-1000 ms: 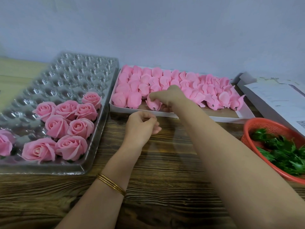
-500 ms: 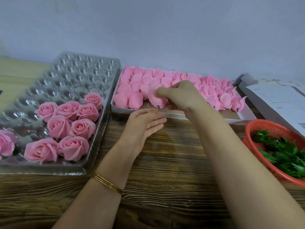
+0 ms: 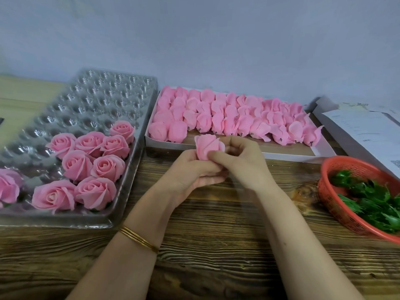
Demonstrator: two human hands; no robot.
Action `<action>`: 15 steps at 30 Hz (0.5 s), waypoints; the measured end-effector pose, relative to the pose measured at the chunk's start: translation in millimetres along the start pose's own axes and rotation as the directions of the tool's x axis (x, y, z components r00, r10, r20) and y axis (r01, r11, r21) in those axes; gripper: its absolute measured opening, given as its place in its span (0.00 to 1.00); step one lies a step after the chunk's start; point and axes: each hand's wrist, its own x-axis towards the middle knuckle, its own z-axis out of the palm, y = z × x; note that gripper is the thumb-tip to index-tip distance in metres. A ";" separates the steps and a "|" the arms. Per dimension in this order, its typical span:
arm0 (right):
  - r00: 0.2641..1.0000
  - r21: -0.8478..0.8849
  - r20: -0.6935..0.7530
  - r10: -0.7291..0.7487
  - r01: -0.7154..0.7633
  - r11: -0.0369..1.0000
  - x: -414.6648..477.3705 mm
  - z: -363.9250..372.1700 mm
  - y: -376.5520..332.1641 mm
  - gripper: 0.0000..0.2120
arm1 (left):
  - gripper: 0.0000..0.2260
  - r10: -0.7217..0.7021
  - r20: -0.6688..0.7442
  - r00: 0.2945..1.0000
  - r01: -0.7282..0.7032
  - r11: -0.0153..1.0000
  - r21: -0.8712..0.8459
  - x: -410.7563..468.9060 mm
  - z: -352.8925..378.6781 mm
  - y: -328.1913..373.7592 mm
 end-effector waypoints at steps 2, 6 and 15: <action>1.000 0.034 0.005 -0.003 0.003 0.999 -2.3 -1.4 4.2 0.07 | 0.13 -0.011 -0.012 1.000 0.012 0.998 0.063 0.2 -0.9 -0.6; 0.999 0.088 0.039 -0.014 0.011 0.996 -6.6 -5.1 8.9 0.07 | 0.09 -0.017 -0.008 1.000 0.018 0.992 0.128 0.5 -0.8 -1.8; 0.989 0.126 0.129 -0.078 0.061 0.990 -13.2 -13.4 14.9 0.10 | 0.06 -0.051 0.062 0.997 0.039 0.981 0.190 -3.4 3.8 -2.0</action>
